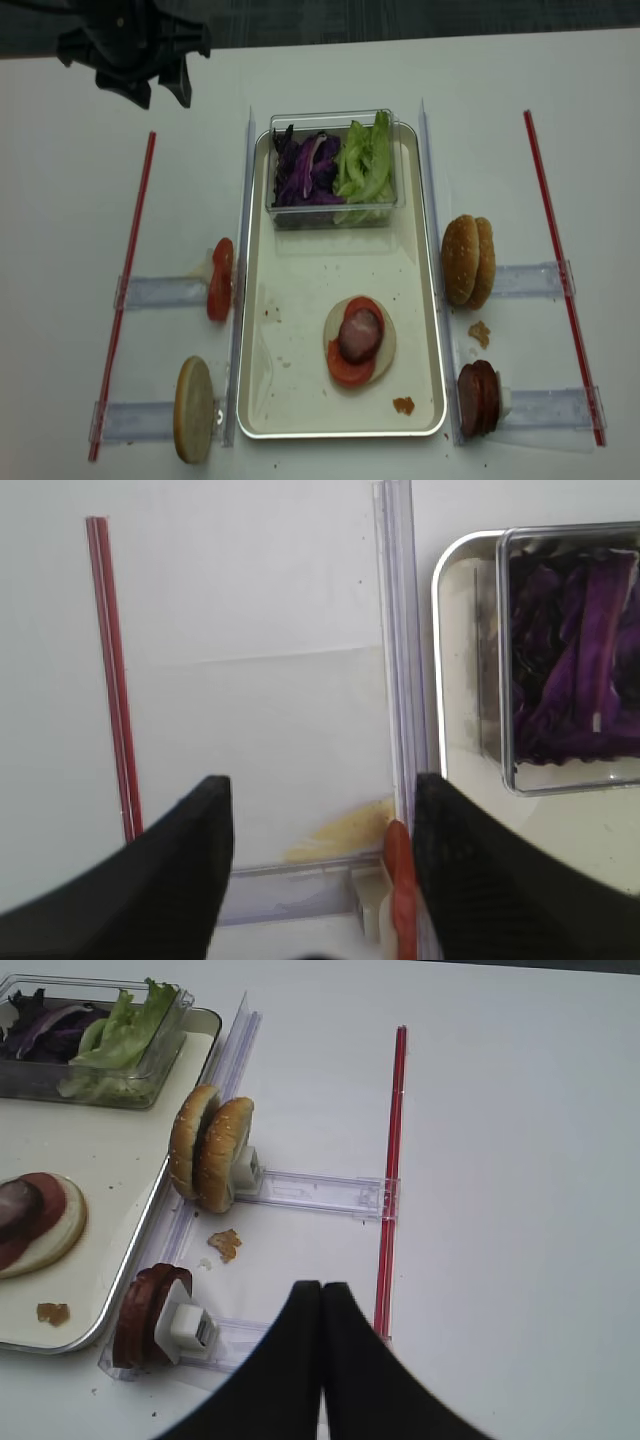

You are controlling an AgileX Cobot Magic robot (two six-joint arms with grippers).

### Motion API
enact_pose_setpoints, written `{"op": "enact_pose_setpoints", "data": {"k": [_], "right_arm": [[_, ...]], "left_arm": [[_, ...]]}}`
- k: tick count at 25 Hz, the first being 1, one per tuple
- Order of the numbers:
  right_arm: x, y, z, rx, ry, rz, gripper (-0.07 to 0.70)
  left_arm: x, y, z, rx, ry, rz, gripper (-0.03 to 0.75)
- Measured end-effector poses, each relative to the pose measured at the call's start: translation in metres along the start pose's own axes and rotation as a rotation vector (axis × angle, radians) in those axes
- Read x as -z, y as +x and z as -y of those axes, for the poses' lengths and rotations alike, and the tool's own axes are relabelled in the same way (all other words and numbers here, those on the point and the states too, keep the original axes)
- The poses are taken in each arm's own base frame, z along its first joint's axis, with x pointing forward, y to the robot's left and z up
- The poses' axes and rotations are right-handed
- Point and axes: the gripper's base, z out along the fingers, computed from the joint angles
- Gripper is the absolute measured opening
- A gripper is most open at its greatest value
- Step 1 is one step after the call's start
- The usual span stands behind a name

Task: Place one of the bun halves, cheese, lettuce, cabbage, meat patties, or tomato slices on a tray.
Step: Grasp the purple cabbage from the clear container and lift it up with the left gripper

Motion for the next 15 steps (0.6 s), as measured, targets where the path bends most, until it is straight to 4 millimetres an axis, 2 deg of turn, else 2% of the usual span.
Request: {"op": "enact_pose_setpoints", "data": {"k": [6,15], "right_arm": [[0.000,0.000,0.000,0.000,0.000,-0.001,0.015],[0.000,0.000,0.000,0.000,0.000,-0.001,0.015]], "left_arm": [[-0.026,-0.006,0.000,-0.001,-0.006,-0.049,0.378],[-0.031,-0.008,0.002,-0.005,0.018,-0.046,0.379]]}}
